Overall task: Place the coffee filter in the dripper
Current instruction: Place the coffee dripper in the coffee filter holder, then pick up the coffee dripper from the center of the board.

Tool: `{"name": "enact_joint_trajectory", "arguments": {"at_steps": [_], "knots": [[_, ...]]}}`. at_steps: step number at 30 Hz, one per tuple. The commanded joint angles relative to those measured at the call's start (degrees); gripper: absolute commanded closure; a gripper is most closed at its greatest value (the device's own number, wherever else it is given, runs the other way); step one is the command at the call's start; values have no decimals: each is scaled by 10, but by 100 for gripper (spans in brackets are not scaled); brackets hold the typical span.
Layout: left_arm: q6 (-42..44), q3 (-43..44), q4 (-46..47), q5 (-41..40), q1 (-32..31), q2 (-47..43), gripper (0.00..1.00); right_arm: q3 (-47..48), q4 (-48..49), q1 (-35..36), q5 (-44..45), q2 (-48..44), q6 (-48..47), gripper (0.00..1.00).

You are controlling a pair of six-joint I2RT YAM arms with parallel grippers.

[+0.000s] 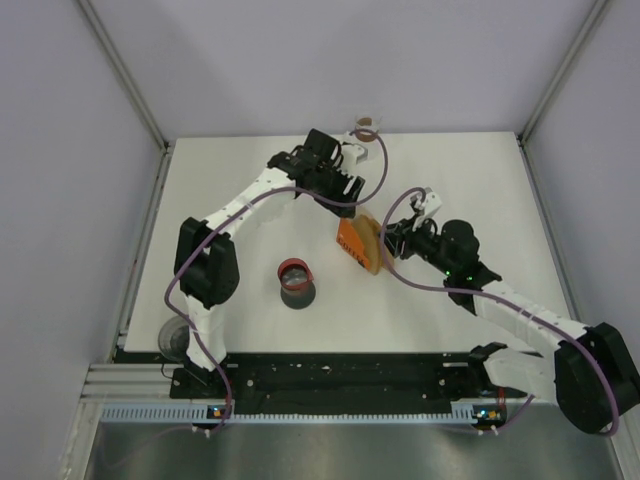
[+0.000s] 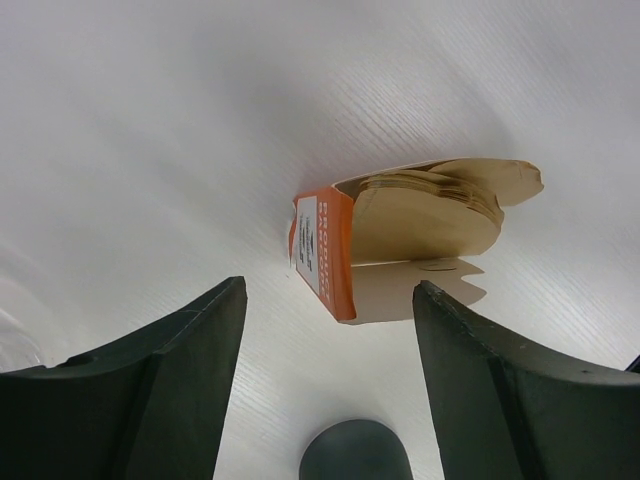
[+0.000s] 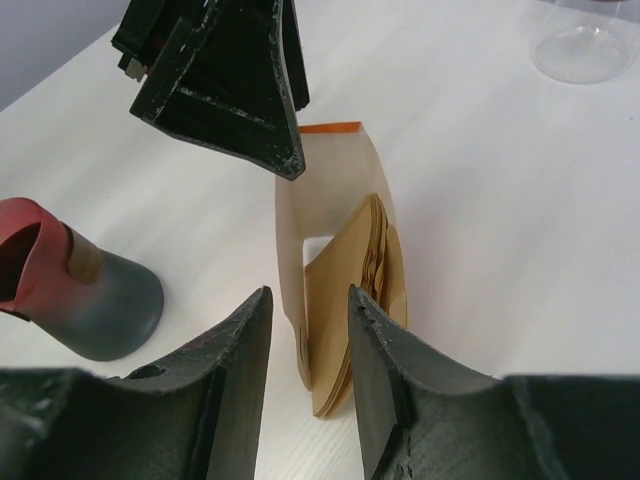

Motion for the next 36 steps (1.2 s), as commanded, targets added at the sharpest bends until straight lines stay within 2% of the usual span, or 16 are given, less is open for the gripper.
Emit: {"name": "enact_joint_trajectory", "arguments": {"at_steps": [1,4,8,10,12,17,21,26,36], "knots": [[14,47,-13,10,-1,-26,26,44,-19,-5,-9,-25,-8,63],[28,74,-36,2,1,-43,21,62,-42,-5,-11,-28,-6,62],[28,76,-56,-51,13,-83,17,95,-91,-4,-4,-28,-6,57],[29,68,-65,-68,28,-112,15,107,-109,-5,-1,-29,-6,51],[31,55,-76,-76,48,-137,14,118,-121,-4,3,-29,-6,41],[21,21,-112,-76,146,-187,11,148,-158,-5,3,-32,-7,24],[5,-12,-130,-38,254,-219,9,168,-187,-5,2,-35,-6,16],[35,-99,-133,-32,343,-280,7,176,-209,-5,5,-43,-10,1],[115,-196,-248,-58,423,-346,6,182,-226,-5,-17,-53,-20,1]]}}
